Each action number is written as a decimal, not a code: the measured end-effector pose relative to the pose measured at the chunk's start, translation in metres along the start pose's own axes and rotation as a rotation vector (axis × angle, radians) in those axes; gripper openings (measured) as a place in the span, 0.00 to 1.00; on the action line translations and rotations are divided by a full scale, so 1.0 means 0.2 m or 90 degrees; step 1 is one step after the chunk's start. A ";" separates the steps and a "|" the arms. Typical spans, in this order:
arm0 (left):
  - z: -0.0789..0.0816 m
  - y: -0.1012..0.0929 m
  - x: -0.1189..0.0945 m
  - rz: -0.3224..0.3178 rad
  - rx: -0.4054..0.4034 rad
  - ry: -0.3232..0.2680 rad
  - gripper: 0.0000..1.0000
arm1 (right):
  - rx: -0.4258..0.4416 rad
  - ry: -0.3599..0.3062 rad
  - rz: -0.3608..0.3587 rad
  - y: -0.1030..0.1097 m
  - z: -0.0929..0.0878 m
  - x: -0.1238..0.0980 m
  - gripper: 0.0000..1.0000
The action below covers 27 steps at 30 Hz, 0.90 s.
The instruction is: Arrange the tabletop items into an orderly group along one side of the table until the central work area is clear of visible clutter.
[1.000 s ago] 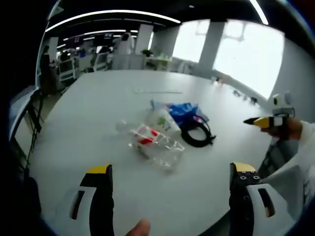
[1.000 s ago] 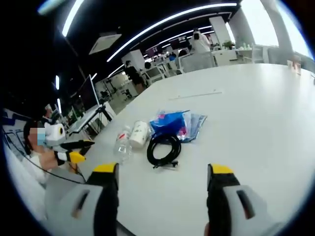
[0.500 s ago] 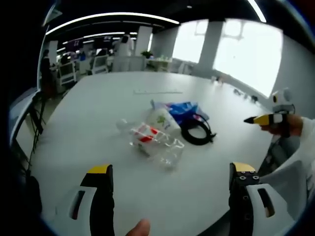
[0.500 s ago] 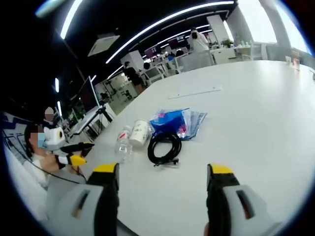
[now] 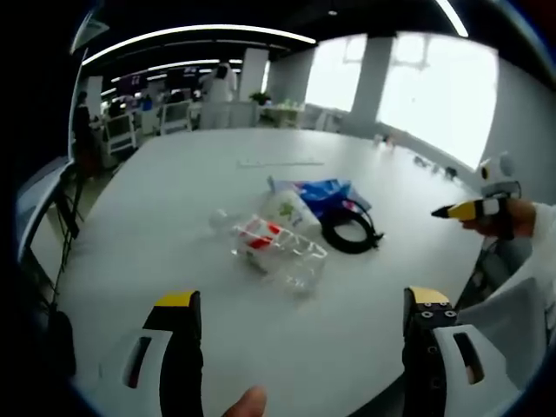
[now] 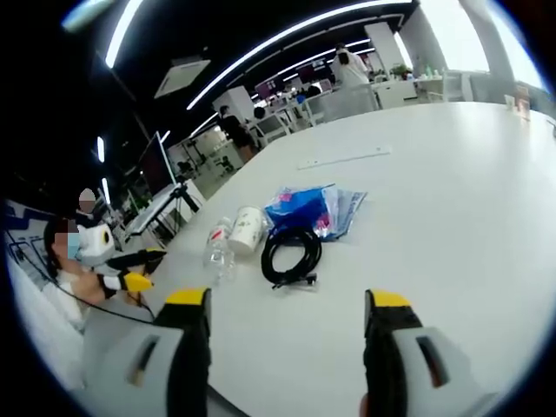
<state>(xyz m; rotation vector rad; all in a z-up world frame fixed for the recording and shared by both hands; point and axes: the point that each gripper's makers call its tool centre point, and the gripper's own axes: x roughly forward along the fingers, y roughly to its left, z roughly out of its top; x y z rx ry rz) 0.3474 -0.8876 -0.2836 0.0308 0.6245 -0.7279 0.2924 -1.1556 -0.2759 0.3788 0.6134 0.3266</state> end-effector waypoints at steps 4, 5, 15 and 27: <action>-0.02 0.00 -0.01 0.005 0.003 0.001 0.94 | 0.001 0.004 0.003 0.01 -0.01 0.01 0.71; -0.02 0.01 -0.01 0.007 0.004 -0.001 0.93 | 0.000 0.006 0.004 0.01 -0.01 0.01 0.71; -0.02 0.02 -0.04 0.017 0.016 -0.028 0.92 | -0.004 0.010 0.003 0.01 0.00 0.01 0.70; -0.04 0.02 -0.04 0.015 -0.003 -0.034 0.92 | -0.010 0.021 0.004 0.01 -0.01 0.01 0.70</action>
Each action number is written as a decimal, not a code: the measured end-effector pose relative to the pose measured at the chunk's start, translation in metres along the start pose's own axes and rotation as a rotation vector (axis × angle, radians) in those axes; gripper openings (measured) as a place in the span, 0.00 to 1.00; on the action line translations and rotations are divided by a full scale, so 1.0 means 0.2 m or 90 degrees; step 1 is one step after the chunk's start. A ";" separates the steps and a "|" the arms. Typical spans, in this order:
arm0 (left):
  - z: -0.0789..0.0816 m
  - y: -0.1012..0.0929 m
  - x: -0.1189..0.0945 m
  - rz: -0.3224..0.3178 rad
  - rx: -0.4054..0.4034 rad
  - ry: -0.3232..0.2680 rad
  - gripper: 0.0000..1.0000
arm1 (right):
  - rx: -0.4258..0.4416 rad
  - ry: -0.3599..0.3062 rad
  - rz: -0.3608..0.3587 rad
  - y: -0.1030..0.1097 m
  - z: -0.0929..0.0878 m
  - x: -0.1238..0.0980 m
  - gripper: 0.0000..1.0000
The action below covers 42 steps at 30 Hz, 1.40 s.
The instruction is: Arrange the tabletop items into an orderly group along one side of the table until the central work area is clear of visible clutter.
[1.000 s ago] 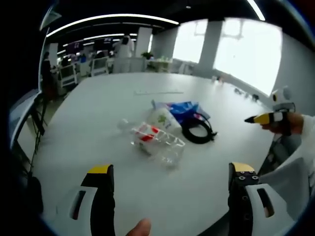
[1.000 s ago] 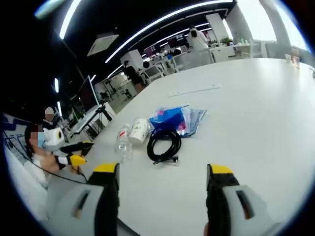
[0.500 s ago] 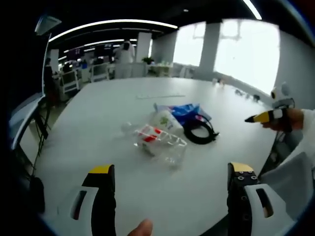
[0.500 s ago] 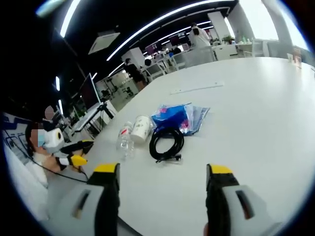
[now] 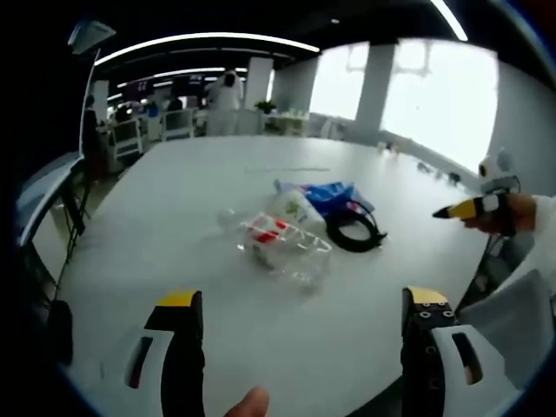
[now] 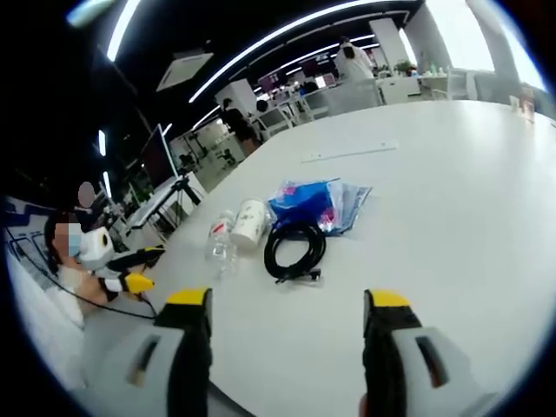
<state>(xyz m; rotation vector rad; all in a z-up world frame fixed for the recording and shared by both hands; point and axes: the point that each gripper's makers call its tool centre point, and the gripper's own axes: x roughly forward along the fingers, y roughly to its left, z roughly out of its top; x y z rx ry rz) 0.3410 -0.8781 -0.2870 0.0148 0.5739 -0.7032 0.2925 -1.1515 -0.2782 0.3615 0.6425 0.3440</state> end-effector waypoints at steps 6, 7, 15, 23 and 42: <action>0.00 0.00 0.00 -0.001 0.000 0.002 0.92 | -0.002 0.005 0.001 0.01 -0.01 0.00 0.70; 0.00 0.00 0.00 0.000 -0.001 0.001 0.92 | -0.002 0.005 0.002 0.01 -0.01 0.00 0.70; -0.01 -0.03 0.00 -0.012 0.011 0.003 0.94 | -0.006 0.017 0.003 0.02 -0.04 0.02 0.69; -0.03 -0.07 0.01 -0.033 0.012 0.014 0.95 | -0.011 0.027 0.007 0.03 -0.05 0.05 0.69; -0.03 -0.05 0.00 -0.033 -0.013 0.014 0.93 | -0.082 0.057 0.050 0.18 0.00 0.18 0.69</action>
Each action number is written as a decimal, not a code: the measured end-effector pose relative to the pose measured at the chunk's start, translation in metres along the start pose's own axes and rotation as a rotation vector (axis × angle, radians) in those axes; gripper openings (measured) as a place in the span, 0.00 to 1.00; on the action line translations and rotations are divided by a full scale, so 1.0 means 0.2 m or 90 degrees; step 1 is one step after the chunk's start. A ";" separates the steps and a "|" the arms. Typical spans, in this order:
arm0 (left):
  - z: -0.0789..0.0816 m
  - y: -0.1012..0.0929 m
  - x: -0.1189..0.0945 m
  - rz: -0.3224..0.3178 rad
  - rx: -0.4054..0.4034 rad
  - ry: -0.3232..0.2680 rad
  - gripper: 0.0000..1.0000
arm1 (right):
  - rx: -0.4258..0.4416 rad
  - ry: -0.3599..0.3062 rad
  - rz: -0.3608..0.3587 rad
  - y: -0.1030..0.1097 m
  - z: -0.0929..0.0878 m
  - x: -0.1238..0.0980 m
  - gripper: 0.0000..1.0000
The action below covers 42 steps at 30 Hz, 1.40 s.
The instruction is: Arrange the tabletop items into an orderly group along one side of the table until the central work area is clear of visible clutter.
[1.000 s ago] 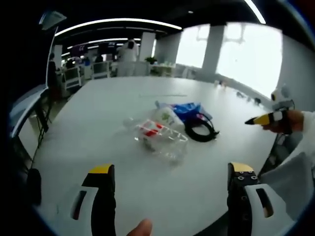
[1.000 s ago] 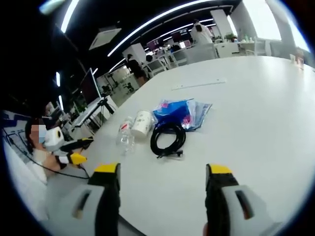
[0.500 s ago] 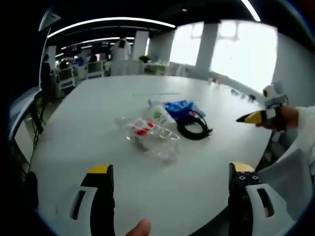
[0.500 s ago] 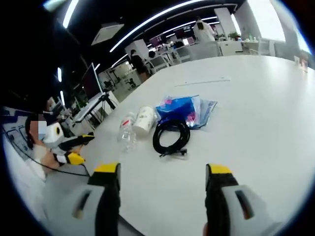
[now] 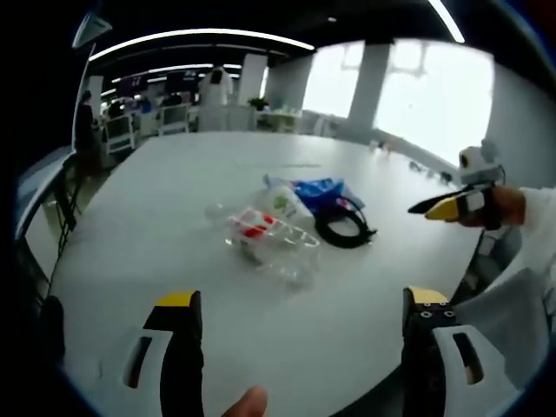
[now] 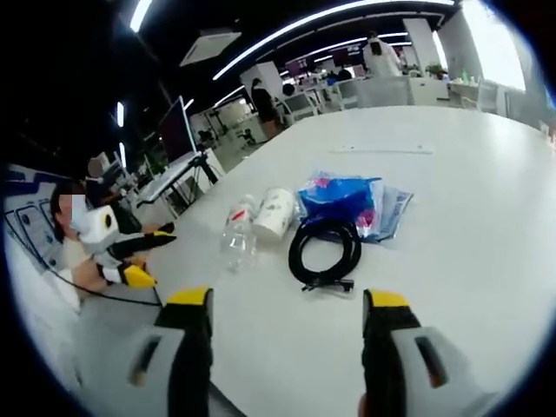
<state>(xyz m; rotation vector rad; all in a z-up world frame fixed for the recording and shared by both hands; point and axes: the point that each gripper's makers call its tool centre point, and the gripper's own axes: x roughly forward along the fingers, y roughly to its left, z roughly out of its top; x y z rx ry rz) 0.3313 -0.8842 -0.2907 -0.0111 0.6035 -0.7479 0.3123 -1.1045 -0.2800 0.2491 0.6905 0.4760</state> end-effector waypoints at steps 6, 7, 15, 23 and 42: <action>0.00 0.00 0.00 -0.003 -0.006 -0.002 0.93 | -0.011 0.011 0.014 0.04 0.01 0.05 0.68; 0.00 0.00 0.00 -0.002 -0.004 -0.003 0.93 | -0.013 0.012 0.017 0.04 0.01 0.05 0.68; -0.01 -0.01 0.00 -0.007 -0.009 0.001 0.93 | -0.026 0.022 0.039 0.11 0.01 0.11 0.66; -0.01 -0.01 0.01 -0.008 -0.003 0.007 0.92 | -0.038 0.028 0.059 0.17 0.03 0.16 0.66; -0.01 0.00 0.00 -0.005 0.001 0.007 0.90 | -0.062 0.043 0.104 0.34 0.08 0.28 0.65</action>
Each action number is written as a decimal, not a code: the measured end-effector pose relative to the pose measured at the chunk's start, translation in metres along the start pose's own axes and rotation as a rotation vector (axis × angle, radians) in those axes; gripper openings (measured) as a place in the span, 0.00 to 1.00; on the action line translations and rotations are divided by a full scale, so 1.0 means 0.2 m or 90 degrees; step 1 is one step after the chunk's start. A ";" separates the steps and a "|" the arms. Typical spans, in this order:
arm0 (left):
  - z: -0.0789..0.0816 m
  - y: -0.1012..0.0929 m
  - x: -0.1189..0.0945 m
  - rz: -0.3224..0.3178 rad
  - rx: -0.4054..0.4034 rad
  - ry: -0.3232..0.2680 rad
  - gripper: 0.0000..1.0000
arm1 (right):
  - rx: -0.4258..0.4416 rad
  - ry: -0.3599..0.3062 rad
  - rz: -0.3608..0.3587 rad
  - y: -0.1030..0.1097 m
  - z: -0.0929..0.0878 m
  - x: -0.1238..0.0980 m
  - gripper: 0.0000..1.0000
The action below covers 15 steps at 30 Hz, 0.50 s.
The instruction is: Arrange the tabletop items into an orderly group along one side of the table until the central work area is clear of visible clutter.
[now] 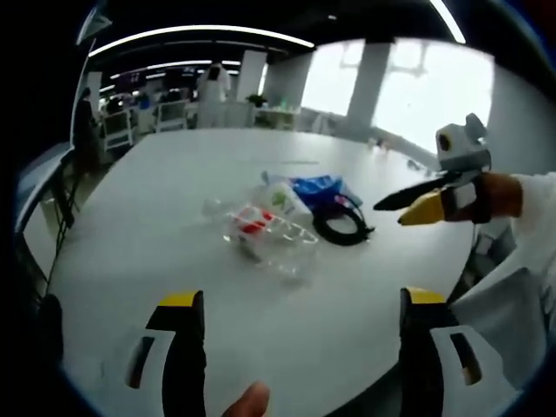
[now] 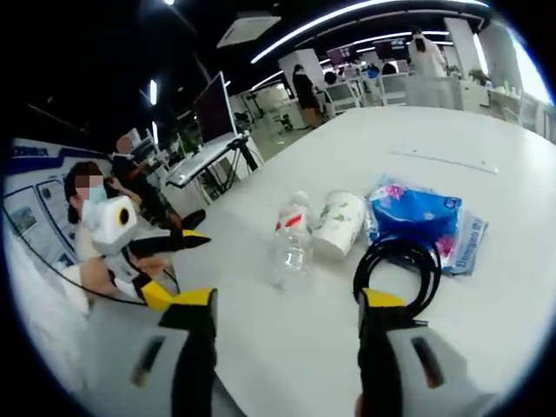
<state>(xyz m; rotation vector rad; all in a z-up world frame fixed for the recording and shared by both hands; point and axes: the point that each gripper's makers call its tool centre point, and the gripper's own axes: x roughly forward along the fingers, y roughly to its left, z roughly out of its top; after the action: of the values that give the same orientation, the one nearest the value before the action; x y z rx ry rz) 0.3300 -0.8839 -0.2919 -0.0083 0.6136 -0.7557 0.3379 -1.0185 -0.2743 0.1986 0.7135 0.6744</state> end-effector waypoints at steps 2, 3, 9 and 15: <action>0.00 0.00 0.00 0.000 -0.001 -0.001 0.90 | -0.002 0.000 0.005 0.01 0.01 0.01 0.65; 0.00 0.00 0.00 0.001 -0.001 -0.001 0.90 | -0.003 0.002 0.009 0.03 0.01 0.03 0.64; 0.00 0.01 -0.01 0.004 0.001 0.001 0.90 | 0.004 -0.002 0.031 0.08 0.04 0.07 0.64; 0.00 0.03 -0.02 0.009 -0.005 -0.004 0.90 | -0.007 0.000 0.043 0.13 0.07 0.11 0.64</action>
<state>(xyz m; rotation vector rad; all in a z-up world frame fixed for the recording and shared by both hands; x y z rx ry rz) 0.3313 -0.8776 -0.2910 -0.0136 0.6105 -0.7394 0.3473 -0.9839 -0.2663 0.2138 0.7055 0.7423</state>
